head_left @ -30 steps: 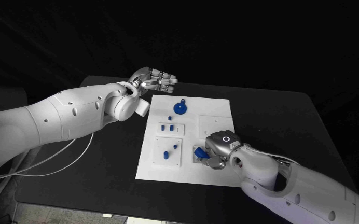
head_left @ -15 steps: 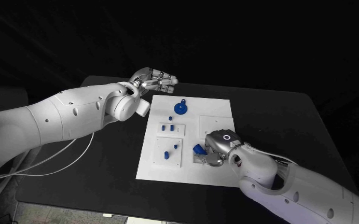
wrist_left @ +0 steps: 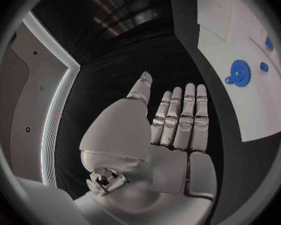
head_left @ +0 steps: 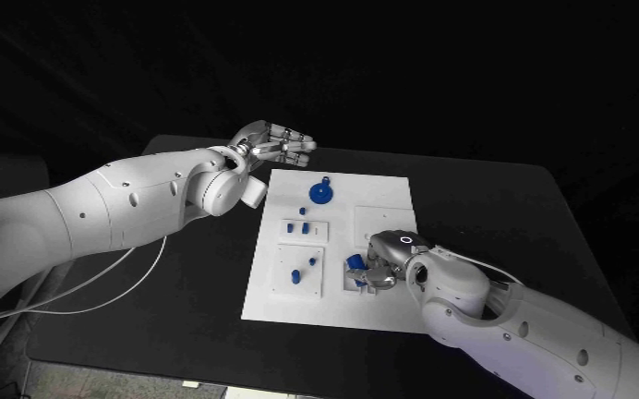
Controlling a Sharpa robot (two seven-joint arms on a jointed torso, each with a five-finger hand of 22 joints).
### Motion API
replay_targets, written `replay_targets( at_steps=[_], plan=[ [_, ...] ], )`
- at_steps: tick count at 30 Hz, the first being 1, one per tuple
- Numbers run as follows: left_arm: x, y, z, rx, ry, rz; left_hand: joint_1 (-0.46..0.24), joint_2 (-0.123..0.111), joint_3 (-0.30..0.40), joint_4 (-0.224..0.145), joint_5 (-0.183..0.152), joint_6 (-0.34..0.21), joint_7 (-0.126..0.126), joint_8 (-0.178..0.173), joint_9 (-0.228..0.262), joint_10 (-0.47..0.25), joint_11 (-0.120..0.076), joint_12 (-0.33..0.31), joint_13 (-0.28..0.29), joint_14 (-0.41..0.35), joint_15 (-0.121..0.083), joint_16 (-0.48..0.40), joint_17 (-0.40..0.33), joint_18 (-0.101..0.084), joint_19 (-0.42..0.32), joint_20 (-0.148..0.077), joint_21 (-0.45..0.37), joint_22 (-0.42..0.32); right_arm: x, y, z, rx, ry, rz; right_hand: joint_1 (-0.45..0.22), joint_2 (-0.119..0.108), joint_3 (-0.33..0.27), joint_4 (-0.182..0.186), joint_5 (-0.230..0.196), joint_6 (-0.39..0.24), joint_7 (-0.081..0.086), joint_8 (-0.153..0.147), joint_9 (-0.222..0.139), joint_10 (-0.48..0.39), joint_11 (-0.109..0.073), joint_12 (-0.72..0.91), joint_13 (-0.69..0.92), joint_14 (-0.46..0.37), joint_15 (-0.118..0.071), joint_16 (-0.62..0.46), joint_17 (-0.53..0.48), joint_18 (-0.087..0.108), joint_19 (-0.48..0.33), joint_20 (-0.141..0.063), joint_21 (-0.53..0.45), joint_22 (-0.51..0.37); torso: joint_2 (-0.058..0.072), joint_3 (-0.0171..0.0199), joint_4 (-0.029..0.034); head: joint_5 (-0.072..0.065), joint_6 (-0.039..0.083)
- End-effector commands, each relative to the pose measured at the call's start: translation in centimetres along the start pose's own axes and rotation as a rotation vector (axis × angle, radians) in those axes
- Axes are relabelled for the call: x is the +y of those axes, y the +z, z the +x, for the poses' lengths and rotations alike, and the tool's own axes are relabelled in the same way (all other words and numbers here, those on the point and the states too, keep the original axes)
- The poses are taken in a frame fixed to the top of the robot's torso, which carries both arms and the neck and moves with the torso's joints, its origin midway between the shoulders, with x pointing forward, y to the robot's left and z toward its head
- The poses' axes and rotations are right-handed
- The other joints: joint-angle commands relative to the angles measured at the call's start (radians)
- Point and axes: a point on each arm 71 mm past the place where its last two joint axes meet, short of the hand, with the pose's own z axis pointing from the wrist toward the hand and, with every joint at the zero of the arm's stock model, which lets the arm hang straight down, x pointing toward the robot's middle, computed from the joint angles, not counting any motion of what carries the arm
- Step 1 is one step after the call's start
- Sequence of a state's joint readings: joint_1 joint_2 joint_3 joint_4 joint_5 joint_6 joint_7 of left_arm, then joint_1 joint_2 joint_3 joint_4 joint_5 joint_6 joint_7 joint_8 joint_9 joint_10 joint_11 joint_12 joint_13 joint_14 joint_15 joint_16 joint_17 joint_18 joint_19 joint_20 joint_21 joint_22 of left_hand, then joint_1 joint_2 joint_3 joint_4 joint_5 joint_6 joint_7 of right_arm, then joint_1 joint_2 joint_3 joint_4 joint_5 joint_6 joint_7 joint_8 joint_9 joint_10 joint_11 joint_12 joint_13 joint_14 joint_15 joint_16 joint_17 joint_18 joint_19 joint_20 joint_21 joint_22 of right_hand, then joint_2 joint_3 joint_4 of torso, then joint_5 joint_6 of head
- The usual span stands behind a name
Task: Assemble the parts on the task board
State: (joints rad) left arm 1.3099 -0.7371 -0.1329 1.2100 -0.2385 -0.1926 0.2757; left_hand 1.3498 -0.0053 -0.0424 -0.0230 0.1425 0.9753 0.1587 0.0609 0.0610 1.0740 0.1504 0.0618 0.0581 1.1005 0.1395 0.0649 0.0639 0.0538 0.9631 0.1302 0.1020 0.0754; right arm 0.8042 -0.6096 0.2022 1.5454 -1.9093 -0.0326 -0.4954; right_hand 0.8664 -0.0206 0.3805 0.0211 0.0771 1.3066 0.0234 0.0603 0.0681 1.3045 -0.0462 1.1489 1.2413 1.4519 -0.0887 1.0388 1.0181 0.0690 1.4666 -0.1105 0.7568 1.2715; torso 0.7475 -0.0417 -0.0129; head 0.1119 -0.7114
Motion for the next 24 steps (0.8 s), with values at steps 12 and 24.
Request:
replay_targets(
  at_steps=[12, 24],
  plan=[
    [-0.04, 0.08, 0.29, 0.019, 0.003, -0.001, -0.008, 0.0, 0.003, 0.008, 0.006, 0.008, -0.001, 0.005, 0.001, -0.009, 0.0, 0.0, 0.0, -0.002, 0.004, -0.001, 0.001, -0.001, 0.0, 0.001, 0.001, -0.001, -0.08, 0.15, 1.13, 0.181, 0.082, 0.048, -0.008, -0.014, -0.03, 0.029, -0.023, -0.003, 0.002, 0.004, 0.001, 0.001, 0.003, -0.007, -0.004, 0.001, -0.002, -0.005, -0.004, -0.007, 0.052, -0.002, -0.016, -0.004, 0.0, 0.0009, -0.0001, -0.002, -0.002],
    [-0.01, 0.09, 0.28, 0.018, 0.007, -0.004, -0.009, -0.001, 0.004, 0.011, 0.007, 0.01, -0.001, 0.005, 0.001, -0.009, 0.0, 0.0, 0.0, -0.003, 0.004, -0.001, 0.001, -0.001, 0.0, 0.002, 0.001, -0.001, 0.32, 0.14, 1.01, 0.179, 0.101, 0.04, -0.002, -0.023, -0.036, 0.049, -0.026, -0.004, 0.002, 0.004, 0.001, 0.001, 0.003, -0.009, -0.005, 0.001, -0.003, -0.006, -0.002, -0.008, 0.052, -0.004, -0.016, -0.004, 0.0, 0.0007, 0.0002, -0.002, -0.002]
  ],
)
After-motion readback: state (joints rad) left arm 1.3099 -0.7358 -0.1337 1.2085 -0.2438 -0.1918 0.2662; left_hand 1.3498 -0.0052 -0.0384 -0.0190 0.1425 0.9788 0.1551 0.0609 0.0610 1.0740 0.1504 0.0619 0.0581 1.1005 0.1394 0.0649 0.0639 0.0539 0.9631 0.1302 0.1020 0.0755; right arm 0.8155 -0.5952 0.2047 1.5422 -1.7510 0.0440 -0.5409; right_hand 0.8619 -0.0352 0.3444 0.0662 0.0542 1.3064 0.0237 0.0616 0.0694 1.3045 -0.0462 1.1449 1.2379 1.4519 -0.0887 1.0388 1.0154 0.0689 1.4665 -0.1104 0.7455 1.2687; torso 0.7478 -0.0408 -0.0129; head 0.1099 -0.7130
